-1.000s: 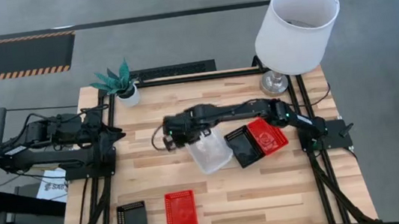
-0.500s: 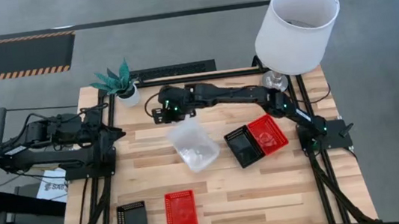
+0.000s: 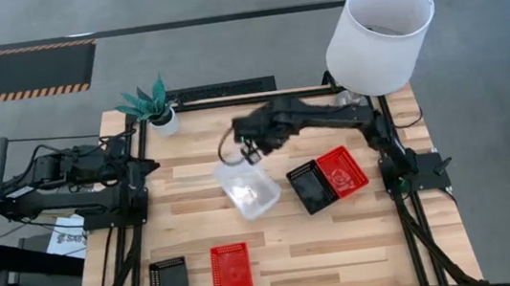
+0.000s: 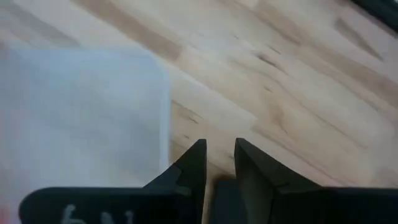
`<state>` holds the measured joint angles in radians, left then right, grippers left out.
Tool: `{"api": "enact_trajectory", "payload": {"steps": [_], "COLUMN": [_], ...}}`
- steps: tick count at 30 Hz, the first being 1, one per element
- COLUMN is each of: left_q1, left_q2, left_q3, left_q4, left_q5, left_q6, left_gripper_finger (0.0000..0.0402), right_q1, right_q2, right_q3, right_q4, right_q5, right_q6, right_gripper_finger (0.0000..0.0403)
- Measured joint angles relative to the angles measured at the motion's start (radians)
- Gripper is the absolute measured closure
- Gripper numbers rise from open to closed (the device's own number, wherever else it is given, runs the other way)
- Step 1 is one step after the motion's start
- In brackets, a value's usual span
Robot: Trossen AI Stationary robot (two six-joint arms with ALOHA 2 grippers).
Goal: Stack baskets by color
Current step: Adjust the stacked transparent bins, then adjust the stacked red bins
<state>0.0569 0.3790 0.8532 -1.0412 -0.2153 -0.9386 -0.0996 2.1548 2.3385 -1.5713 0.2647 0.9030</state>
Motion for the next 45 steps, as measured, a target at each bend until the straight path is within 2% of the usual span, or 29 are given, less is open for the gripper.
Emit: {"api": "enact_trajectory", "payload": {"steps": [4, 8, 15, 21, 27, 32, 36, 41, 45], "left_q1": [0.0, 0.0, 0.0, 0.0, 0.0, 0.0, 0.0, 0.0, 0.0], "left_q2": [0.0, 0.0, 0.0, 0.0, 0.0, 0.0, 0.0, 0.0, 0.0], "left_q3": [0.0, 0.0, 0.0, 0.0, 0.0, 0.0, 0.0, 0.0, 0.0], "left_q4": [0.0, 0.0, 0.0, 0.0, 0.0, 0.001, 0.002, 0.007, 0.008], "left_q5": [-0.018, -0.017, -0.007, 0.001, -0.004, -0.011, -0.011, -0.015, -0.015], "left_q6": [-0.005, -0.017, -0.044, -0.045, -0.046, -0.051, -0.052, -0.056, -0.07], "left_gripper_finger": [0.0219, 0.0219, 0.0219, 0.0219, 0.0219, 0.0219, 0.0219, 0.0219, 0.0219], "right_q1": [0.039, 0.058, 0.073, 0.129, 0.145, 0.1, 0.085, 0.084, 0.085], "right_q2": [0.035, 0.091, 0.093, 0.091, 0.091, 0.055, -0.022, -0.139, -0.235], "right_q3": [-0.073, -0.145, -0.251, -0.268, -0.268, -0.267, -0.264, -0.427, -0.673], "right_q4": [0.041, 0.002, 0.057, 0.228, 0.366, 0.23, 0.001, 0.003, 0.051], "right_q5": [-0.001, -0.001, -0.085, -0.196, -0.219, -0.19, -0.082, -0.061, -0.068], "right_q6": [-0.055, -0.034, 0.02, 0.097, 0.128, 0.079, 0.092, 0.115, 0.178], "right_gripper_finger": [0.0312, 0.0324, 0.0336, 0.0337, 0.0337, 0.0337, 0.0337, 0.0341, 0.0353]}}
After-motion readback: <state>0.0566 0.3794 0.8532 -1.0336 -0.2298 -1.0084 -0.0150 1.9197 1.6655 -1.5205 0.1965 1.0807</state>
